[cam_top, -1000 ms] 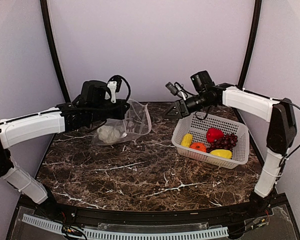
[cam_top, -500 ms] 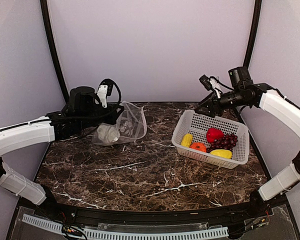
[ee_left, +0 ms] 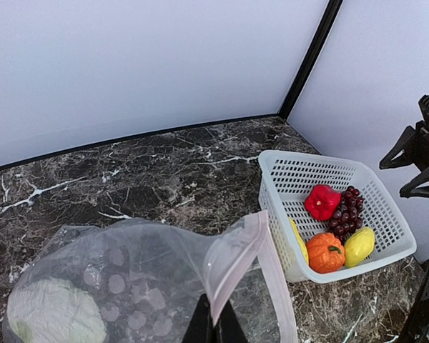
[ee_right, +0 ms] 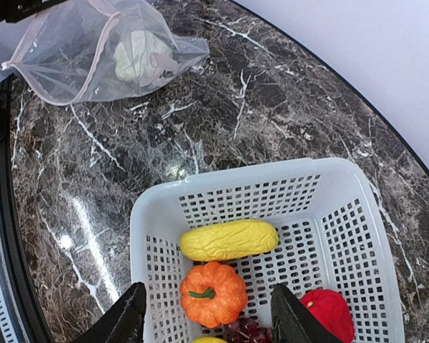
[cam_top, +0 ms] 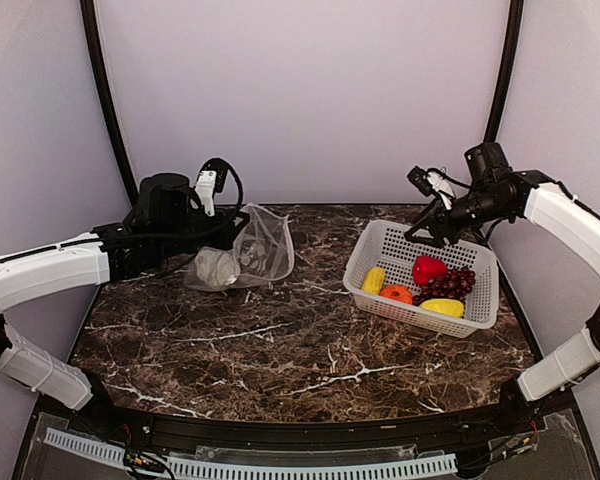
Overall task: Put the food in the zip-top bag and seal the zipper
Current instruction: Pick up the fake vegetable from the bin.
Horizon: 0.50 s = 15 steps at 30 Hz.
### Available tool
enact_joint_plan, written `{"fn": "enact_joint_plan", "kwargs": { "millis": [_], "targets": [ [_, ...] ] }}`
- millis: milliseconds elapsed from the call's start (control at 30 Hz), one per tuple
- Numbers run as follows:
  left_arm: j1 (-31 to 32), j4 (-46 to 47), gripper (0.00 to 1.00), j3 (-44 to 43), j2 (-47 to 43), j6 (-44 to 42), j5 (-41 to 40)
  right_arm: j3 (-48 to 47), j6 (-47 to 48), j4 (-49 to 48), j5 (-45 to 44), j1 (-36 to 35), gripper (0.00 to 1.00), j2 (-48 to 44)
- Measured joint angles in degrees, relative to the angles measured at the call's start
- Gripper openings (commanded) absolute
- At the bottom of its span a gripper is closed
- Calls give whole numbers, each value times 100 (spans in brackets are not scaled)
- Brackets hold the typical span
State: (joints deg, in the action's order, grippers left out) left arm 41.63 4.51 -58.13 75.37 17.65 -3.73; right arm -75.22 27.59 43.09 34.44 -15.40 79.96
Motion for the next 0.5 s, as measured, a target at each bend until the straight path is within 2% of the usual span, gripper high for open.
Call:
{"fn": "enact_joint_plan", "kwargs": {
  "millis": [200, 500],
  "targets": [
    [0, -2, 1, 0, 15, -9, 26, -9, 457, 442, -214, 0, 59, 216],
    [0, -2, 1, 0, 39, -9, 109, 11, 614, 463, -566, 0, 78, 382]
  ]
}}
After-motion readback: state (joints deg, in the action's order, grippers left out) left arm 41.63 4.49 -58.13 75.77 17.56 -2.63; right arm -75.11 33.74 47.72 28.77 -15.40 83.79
